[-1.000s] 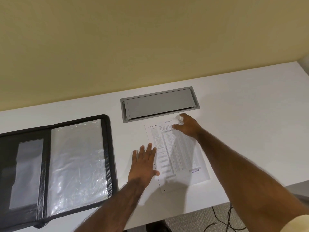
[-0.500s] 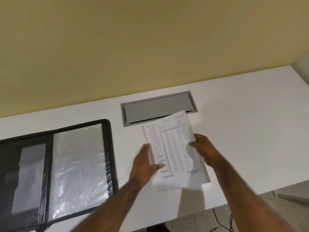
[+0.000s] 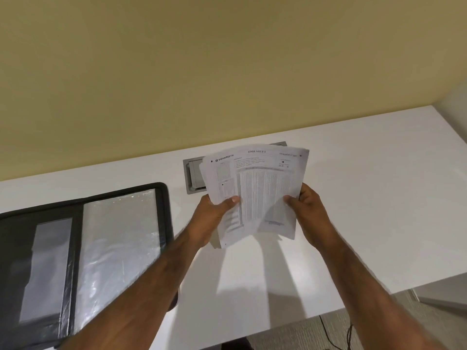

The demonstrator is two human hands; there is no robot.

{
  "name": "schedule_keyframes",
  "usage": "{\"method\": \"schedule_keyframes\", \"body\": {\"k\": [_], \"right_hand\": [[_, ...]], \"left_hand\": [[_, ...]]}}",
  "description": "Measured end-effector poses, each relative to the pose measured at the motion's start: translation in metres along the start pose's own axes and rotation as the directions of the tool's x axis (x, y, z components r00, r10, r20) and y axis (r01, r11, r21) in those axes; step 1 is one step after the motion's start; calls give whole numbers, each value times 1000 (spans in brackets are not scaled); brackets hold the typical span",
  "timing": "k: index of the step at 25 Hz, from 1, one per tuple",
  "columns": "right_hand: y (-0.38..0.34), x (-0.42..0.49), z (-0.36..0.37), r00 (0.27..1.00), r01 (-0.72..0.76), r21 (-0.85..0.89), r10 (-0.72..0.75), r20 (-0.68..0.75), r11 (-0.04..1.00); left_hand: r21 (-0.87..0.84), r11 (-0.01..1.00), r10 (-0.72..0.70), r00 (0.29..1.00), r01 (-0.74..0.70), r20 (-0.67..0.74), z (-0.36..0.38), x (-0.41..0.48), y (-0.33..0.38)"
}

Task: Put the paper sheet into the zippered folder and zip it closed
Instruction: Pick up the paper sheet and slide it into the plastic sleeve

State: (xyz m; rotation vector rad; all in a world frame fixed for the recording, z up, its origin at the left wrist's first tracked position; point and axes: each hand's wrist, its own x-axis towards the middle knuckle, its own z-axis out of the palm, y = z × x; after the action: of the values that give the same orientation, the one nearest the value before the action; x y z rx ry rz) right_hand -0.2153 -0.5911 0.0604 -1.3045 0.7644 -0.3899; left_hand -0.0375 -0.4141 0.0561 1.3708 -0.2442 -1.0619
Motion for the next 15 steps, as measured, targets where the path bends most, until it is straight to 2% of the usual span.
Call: {"method": "schedule_keyframes", "body": {"k": [4, 7, 10, 15], "right_hand": [[7, -5, 20, 993, 44, 3, -43, -106, 999], [11, -7, 26, 990, 48, -13, -49, -136, 999], [12, -9, 30, 993, 48, 55, -41, -107, 997], [11, -12, 34, 989, 55, 54, -47, -137, 997]], "left_hand": [[11, 996, 84, 976, -84, -203, 7, -5, 5], [39, 997, 79, 971, -72, -226, 4, -5, 3], [60, 997, 58, 970, -45, -238, 2, -6, -1], [47, 996, 88, 970, -80, -227, 5, -10, 2]]}}
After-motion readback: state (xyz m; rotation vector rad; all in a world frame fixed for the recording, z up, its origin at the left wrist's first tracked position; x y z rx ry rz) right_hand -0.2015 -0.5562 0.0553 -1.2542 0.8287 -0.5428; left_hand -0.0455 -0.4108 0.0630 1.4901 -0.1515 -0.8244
